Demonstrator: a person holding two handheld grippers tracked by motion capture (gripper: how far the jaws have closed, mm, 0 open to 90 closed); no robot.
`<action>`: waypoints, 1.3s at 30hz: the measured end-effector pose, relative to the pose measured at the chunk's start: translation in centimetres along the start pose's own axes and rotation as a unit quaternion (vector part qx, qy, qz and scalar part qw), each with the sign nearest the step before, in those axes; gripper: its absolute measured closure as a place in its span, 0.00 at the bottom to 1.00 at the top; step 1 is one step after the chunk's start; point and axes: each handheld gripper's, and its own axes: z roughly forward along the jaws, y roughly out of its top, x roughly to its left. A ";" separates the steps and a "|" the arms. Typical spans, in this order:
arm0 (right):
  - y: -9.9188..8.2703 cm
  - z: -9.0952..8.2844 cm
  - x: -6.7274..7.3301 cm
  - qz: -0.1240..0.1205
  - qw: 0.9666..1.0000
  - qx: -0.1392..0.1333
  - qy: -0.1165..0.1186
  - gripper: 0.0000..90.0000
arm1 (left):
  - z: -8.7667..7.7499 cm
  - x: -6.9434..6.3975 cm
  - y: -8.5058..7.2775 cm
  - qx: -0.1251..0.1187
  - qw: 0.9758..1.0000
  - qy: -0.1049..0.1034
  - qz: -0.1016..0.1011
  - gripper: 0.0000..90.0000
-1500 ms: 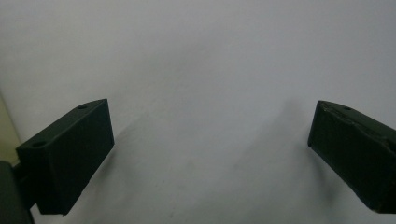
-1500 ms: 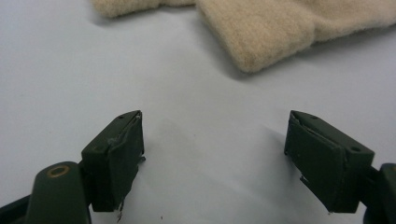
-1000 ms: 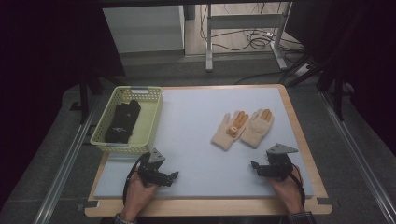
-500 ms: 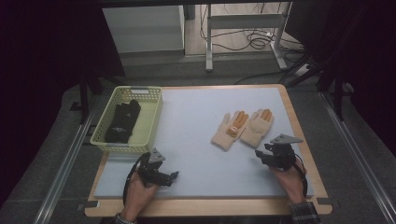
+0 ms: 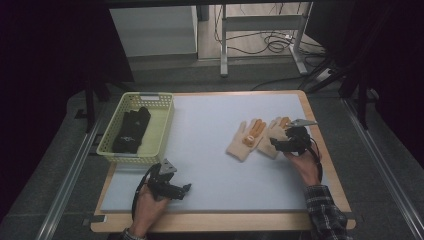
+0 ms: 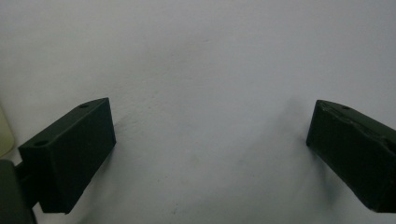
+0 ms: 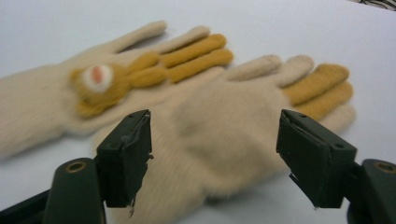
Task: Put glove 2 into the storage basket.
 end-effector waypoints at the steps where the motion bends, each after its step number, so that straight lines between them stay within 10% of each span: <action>1: 0.2 0.5 -0.2 0.000 1.000 0.003 -0.002 0.28 | 0.0 0.0 0.0 0.000 1.000 0.000 0.000 0.02; 8: 0.2 3.5 -1.1 0.001 1.000 0.022 -0.006 0.28 | 0.0 0.0 0.0 0.000 1.000 0.000 0.000 0.02; 16: -0.6 3.0 -0.6 -0.005 0.999 0.027 -0.017 0.64 | 0.0 0.0 0.0 0.001 1.000 0.000 0.002 0.02; 28: 0.0 -1.5 0.5 -0.018 1.000 -0.010 0.010 0.74 | 0.0 0.0 0.0 0.000 1.000 0.000 0.000 0.02; 39: 1.7 -6.0 5.2 -0.054 0.995 -0.055 0.068 0.77 | 0.0 0.0 0.0 0.001 1.000 0.000 0.001 0.02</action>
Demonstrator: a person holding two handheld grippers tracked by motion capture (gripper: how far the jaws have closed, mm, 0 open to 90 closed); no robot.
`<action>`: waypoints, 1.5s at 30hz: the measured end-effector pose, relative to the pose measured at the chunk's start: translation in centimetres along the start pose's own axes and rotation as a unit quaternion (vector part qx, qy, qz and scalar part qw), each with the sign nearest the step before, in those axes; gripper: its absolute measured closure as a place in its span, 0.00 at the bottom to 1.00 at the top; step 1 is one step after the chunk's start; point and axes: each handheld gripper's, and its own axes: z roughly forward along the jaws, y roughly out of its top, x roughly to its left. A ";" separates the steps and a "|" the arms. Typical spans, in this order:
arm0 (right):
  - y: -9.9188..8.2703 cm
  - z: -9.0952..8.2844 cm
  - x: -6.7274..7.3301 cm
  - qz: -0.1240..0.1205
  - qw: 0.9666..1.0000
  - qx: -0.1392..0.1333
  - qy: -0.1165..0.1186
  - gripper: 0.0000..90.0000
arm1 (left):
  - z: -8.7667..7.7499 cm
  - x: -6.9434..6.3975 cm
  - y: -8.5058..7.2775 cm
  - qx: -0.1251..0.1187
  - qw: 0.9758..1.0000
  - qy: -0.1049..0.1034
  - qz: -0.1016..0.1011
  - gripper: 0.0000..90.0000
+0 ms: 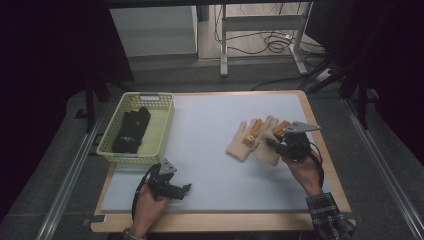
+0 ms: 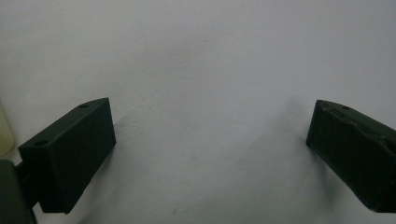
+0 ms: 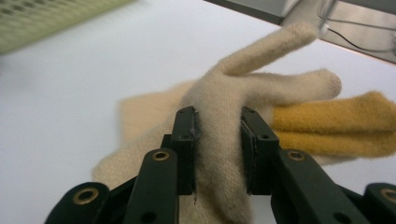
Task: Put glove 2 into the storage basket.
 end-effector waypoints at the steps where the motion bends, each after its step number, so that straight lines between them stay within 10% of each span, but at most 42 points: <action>1: 0.2 -0.2 0.6 -0.003 1.000 -0.004 0.008 0.78 | 0.0 0.0 0.0 0.000 1.000 0.000 0.000 0.02; 14: 1.5 2.9 8.7 -0.042 0.993 -0.003 0.108 0.90 | 0.0 0.0 0.0 -0.002 1.000 0.001 0.000 0.02; 26: 0.7 7.7 14.1 -0.060 0.986 0.022 0.152 0.92 | 0.0 0.0 0.0 -0.002 1.000 0.001 -0.001 0.02; 35: -0.3 8.2 13.5 -0.052 0.988 0.033 0.144 0.58 | 0.0 0.0 0.0 -0.001 1.000 0.000 0.000 0.02; 45: -3.2 6.1 10.7 -0.045 0.988 0.065 0.133 0.86 | 0.0 0.0 0.0 0.000 1.000 0.000 0.000 0.02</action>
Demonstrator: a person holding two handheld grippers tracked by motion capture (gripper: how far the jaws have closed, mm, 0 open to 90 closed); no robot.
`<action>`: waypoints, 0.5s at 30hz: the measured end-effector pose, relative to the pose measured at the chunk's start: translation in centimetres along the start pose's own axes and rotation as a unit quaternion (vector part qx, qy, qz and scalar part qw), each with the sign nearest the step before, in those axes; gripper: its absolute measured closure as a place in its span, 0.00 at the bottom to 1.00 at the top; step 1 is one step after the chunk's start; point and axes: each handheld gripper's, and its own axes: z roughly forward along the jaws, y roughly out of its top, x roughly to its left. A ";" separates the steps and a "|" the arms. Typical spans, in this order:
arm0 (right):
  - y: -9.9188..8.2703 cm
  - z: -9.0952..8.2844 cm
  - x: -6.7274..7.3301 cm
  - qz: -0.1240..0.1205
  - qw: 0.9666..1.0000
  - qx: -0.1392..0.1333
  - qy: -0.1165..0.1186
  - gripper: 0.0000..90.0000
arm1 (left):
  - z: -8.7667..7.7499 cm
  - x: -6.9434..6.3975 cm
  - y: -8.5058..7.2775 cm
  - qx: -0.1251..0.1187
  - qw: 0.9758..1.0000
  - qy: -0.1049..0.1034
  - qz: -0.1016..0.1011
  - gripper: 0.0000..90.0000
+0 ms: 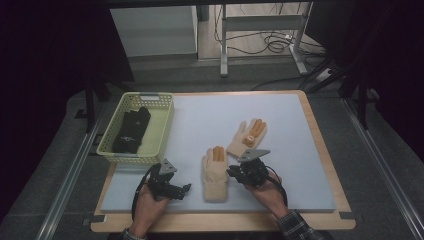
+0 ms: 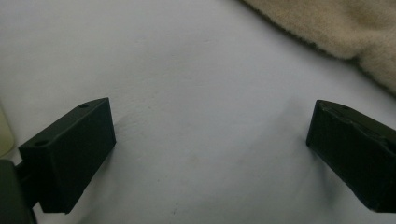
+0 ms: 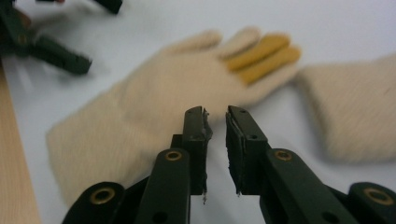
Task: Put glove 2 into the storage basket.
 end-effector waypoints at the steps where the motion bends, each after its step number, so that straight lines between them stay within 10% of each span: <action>1: -0.4 0.1 0.1 0.003 1.000 0.002 0.006 0.86 | 0.0 0.0 0.0 0.000 1.000 0.000 0.000 0.02; 8: -1.2 0.6 1.6 0.003 0.999 0.000 0.037 0.84 | 0.0 0.0 0.0 0.000 1.000 0.000 0.000 0.02; 15: -1.0 -0.2 0.8 -0.007 1.000 -0.006 0.007 0.72 | 0.0 0.0 0.0 0.000 1.000 0.000 0.000 0.02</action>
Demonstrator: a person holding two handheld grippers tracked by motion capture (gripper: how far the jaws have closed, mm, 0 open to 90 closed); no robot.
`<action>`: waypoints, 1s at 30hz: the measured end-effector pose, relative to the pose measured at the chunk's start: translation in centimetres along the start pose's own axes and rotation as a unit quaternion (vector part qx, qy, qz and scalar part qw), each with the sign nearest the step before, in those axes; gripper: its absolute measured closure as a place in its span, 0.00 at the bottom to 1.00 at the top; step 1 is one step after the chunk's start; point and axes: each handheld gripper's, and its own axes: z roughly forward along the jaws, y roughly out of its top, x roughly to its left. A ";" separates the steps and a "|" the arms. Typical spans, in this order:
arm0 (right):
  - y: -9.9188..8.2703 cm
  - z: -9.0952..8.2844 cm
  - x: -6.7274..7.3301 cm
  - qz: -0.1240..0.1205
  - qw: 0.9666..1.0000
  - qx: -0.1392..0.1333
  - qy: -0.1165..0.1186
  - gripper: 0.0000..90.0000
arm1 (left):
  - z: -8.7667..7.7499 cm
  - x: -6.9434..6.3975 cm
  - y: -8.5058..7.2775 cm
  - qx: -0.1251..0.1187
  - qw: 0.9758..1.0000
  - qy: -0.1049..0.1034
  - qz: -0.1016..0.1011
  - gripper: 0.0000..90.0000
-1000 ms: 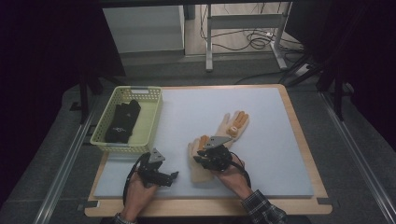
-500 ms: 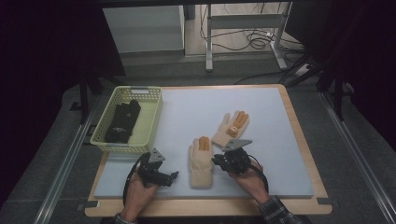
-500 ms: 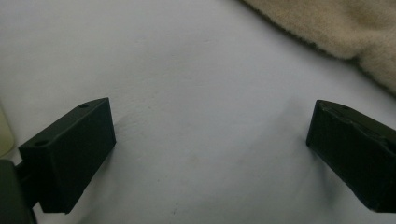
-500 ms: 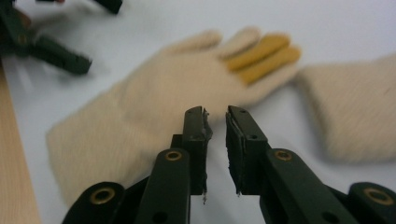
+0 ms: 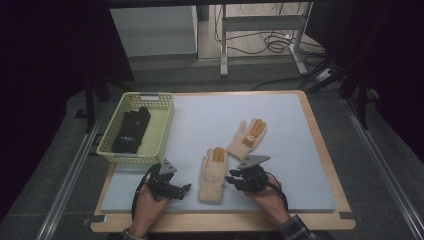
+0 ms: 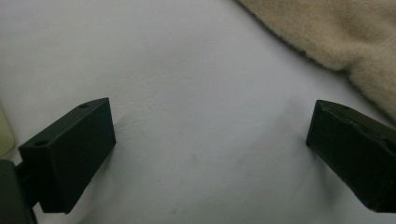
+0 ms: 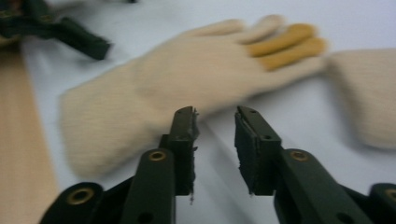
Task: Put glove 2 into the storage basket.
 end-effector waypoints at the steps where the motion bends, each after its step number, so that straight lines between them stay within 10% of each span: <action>1: -0.1 -0.3 -0.5 0.003 1.000 -0.003 -0.009 0.71 | 0.0 0.0 0.0 0.000 1.000 0.000 0.000 0.02; 15: 0.4 -1.9 -7.3 0.064 0.993 -0.021 -0.100 0.55 | 0.0 0.0 0.0 0.000 1.000 0.000 0.000 0.02; 30: 2.1 2.0 -11.1 0.088 0.982 -0.006 -0.165 0.36 | 0.0 0.0 0.0 0.000 1.000 0.000 0.000 0.02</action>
